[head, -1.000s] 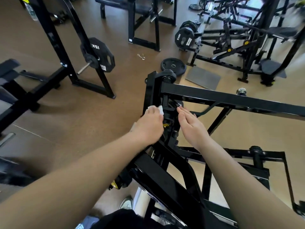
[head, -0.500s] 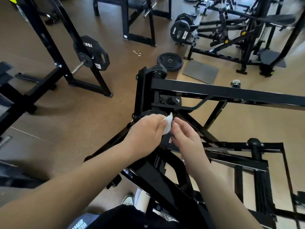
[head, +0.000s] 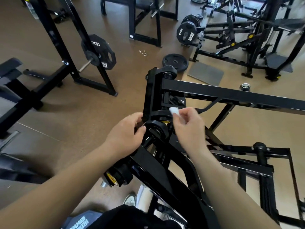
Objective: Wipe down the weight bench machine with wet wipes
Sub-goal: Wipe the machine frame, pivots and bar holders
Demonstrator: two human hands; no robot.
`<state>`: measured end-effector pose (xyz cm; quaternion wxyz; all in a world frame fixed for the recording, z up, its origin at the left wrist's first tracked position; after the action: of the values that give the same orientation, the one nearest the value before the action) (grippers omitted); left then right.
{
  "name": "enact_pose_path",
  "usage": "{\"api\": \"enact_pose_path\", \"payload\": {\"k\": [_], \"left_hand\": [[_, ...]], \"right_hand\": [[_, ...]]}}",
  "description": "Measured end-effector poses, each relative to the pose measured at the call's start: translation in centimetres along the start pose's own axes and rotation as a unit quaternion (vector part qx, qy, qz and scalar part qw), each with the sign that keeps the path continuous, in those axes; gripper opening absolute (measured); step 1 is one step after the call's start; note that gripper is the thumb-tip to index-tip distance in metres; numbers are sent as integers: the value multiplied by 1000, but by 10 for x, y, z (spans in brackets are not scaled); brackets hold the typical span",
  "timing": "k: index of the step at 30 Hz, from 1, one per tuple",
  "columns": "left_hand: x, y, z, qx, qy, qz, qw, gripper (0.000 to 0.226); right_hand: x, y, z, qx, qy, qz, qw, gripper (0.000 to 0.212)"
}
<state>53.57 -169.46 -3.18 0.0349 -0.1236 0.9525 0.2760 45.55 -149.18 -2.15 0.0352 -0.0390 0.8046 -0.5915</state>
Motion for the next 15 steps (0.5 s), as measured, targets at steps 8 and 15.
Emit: {"api": "enact_pose_path", "payload": {"k": [8,15], "left_hand": [[0,-10,13,-68,-53,-38,996,54],[3,-20,19,-88,-62,-48,993,53]], "right_hand": [[-45,7,59,-96,-166,-26,981,43],[-44,10,65,-231,-237,-33,943,52]]}}
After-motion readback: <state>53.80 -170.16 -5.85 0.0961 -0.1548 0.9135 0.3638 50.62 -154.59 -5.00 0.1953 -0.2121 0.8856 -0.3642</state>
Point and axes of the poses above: each hand's wrist, its own x-axis towards the middle knuckle, its own z-axis out of the palm, y = z × x, the point moved 5 cm from there along x, towards the middle knuckle, and after that the axes turned 12 degrees about x, right-handed, at the moved point
